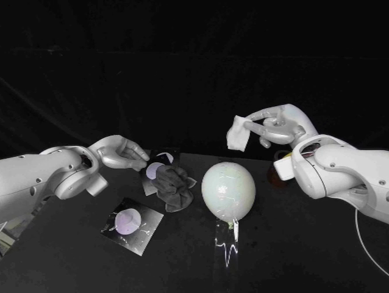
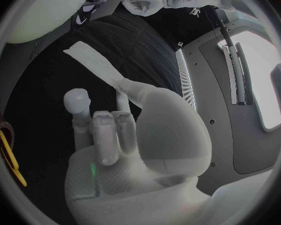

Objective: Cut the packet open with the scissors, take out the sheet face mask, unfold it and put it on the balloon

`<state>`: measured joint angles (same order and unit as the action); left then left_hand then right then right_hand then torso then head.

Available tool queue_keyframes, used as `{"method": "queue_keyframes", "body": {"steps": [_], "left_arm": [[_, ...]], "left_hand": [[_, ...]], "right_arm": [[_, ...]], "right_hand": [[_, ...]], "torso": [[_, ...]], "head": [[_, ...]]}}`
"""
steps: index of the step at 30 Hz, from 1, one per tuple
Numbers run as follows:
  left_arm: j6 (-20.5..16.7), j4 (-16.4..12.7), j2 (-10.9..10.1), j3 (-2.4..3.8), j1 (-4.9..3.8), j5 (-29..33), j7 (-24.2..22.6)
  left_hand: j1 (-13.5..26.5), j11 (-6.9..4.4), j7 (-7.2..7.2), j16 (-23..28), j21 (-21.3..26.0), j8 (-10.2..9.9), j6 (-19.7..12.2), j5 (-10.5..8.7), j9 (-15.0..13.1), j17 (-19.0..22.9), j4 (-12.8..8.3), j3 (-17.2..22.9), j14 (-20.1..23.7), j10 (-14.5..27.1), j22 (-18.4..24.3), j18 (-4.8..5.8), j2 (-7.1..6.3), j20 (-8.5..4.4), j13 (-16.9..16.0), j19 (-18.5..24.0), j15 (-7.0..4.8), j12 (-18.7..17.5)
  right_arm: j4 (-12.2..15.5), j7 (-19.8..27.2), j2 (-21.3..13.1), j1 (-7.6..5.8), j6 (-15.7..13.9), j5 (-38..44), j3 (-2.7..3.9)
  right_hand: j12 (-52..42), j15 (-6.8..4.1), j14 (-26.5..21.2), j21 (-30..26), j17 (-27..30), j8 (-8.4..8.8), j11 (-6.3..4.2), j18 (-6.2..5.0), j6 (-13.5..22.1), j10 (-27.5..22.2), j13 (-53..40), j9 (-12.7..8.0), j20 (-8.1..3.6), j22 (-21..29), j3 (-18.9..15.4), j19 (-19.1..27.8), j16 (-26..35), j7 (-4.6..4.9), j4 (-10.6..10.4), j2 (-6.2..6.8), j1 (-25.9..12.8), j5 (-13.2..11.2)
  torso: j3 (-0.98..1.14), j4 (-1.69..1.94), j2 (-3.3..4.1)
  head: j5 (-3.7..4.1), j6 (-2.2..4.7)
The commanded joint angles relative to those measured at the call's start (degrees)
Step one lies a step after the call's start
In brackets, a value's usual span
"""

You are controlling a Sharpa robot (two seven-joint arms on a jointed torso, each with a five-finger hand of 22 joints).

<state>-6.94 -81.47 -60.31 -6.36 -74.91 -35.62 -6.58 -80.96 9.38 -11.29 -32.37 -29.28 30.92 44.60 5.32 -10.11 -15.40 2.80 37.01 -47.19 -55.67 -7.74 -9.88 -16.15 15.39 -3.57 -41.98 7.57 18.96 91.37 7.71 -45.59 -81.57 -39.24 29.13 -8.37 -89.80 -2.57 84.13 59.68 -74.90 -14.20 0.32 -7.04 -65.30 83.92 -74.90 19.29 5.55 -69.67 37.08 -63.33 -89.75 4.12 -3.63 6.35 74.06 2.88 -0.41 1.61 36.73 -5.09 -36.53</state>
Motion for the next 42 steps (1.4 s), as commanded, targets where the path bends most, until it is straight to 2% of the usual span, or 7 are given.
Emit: {"method": "queue_keyframes", "body": {"steps": [1, 8, 13, 15, 30, 33, 42], "left_arm": [[-5.27, -0.67, 1.66, 0.07, -0.04, 9.91, -8.20], [-6.09, -1.40, 5.83, 0.09, 0.12, 20.04, -15.11], [-4.00, -0.77, 9.38, 0.12, 0.22, 28.29, -16.90], [-3.35, -0.54, 10.48, 0.13, 0.25, 30.48, -17.08], [0.62, 1.74, 17.31, 0.20, 0.64, 37.74, -15.40], [1.78, 1.91, 18.18, 0.21, 0.71, 39.30, -14.50], [4.76, 1.96, 19.93, 0.25, 0.87, 41.74, -13.19]], "left_hand": [[0.00, -0.30, -0.98, 0.62, -0.39, -0.70, 1.14, -0.18, 0.44, 0.39, 0.17, 0.96, -1.67, -1.88, -0.16, -0.58, 0.24, -0.09, 0.03, -0.47, -0.50, -0.82], [-0.76, -0.55, -0.84, 3.28, 1.31, -2.02, 3.22, -0.23, 1.10, 1.52, 0.43, 3.13, -3.14, -4.41, 0.66, 0.05, 1.69, 0.66, 0.04, 2.94, -0.59, -3.73], [3.57, -0.22, -0.95, 6.39, 2.07, -3.52, 3.49, -0.65, 1.66, 2.49, 4.70, 1.42, -2.58, -4.99, 1.19, -0.22, 3.29, 1.05, 0.01, 3.34, 0.04, -6.81], [5.70, 0.16, -1.03, 9.21, 3.79, -4.69, 2.91, -1.71, 2.04, 3.31, 7.65, -1.59, -0.66, -4.84, 2.17, 0.27, 3.59, 1.20, -0.05, 4.47, 0.62, -8.70], [6.48, 1.33, -1.77, 15.58, 8.03, -8.29, 1.27, -2.47, 3.11, 5.11, 13.75, -8.36, 2.39, -2.90, 4.06, 1.68, 5.48, 1.30, -0.05, 6.10, 2.28, -13.40], [16.27, 2.18, -2.72, 17.43, 9.68, -9.83, 0.05, -2.48, 3.54, 5.74, 14.22, -13.13, 3.45, -1.31, 4.05, 2.48, 8.62, 1.31, -0.05, 7.02, 2.99, -14.91], [20.30, 2.77, -3.25, 19.45, 11.87, -11.26, -0.98, -2.42, 3.76, 6.43, 14.15, -16.88, 4.13, 0.51, 4.03, 3.31, 11.67, 1.29, -0.08, 8.28, 3.56, -15.28]], "right_arm": [[0.27, -0.63, -0.03, 0.01, 2.19, 1.11, 0.03], [1.04, -1.72, -0.19, 0.01, 4.35, 1.47, 0.03], [1.93, -2.04, -0.29, 0.03, 7.11, 2.01, 0.03], [2.17, -1.96, -0.33, 0.04, 8.28, 2.14, 0.03], [3.26, -0.54, -0.36, 0.14, 14.36, 2.25, 0.03], [3.59, -0.51, -0.39, 0.14, 14.74, 2.23, 0.03], [3.61, -0.22, 0.01, 0.20, 15.15, 1.80, 0.03]], "right_hand": [[-0.20, -0.42, 5.87, -0.20, -15.10, -0.38, -0.43, -0.82, -0.31, 6.08, -15.10, 2.05, -0.34, -0.02, 0.01, 0.07, -0.25, 0.02, 0.28, -0.61, -0.15, 0.14], [-0.20, -0.42, 5.87, -0.29, -15.10, -0.39, -0.43, -0.85, -0.30, 6.08, -15.10, 2.06, -0.35, 0.03, 0.02, 0.15, -0.25, 0.02, 0.32, -0.63, -0.13, 0.14], [-0.20, -0.42, 5.87, -0.32, -15.10, -0.42, -0.42, -0.85, -0.27, 6.08, -15.10, 2.08, -0.36, 0.03, 0.07, 0.17, -0.25, 0.03, 0.42, -0.72, -0.07, 0.15], [-0.20, -0.42, 5.87, -0.39, -15.10, -0.42, -0.42, -0.87, -0.24, 6.08, -15.10, 2.09, -0.37, 0.07, 0.09, 0.23, -0.25, 0.04, 0.46, -0.77, -0.05, 0.15], [-0.20, -0.39, 5.87, -0.52, -15.10, -0.45, -0.36, -0.87, -0.09, 6.08, -15.10, 2.14, -0.40, 0.10, 0.16, 0.35, -0.25, 0.13, 0.60, -1.03, -0.05, 0.06], [-0.20, -0.39, 5.87, -0.44, -15.10, -0.45, -0.35, -0.85, -0.08, 6.08, -15.10, 2.15, -0.40, 0.04, 0.16, 0.28, -0.25, 0.13, 0.61, -1.04, -0.06, 0.05], [-0.20, -0.33, 5.87, -0.35, -15.10, -0.54, -0.29, -0.81, 0.00, 6.08, -15.10, 2.23, -0.42, -0.08, -0.07, 0.20, -0.25, 0.20, 0.59, -1.19, -0.31, 0.11]], "torso": [[-0.02, 0.02, 0.00], [-0.05, -0.07, 0.04], [0.06, 0.04, 0.00], [0.02, 0.02, -0.04], [0.01, 0.05, 0.01], [-0.01, 0.02, 0.04], [-0.01, 0.16, -0.03]], "head": [[1.60, 1.07], [3.26, 2.41], [3.98, 2.65], [3.97, 2.67], [3.48, 2.48], [3.44, 2.23], [3.44, 2.55]]}}
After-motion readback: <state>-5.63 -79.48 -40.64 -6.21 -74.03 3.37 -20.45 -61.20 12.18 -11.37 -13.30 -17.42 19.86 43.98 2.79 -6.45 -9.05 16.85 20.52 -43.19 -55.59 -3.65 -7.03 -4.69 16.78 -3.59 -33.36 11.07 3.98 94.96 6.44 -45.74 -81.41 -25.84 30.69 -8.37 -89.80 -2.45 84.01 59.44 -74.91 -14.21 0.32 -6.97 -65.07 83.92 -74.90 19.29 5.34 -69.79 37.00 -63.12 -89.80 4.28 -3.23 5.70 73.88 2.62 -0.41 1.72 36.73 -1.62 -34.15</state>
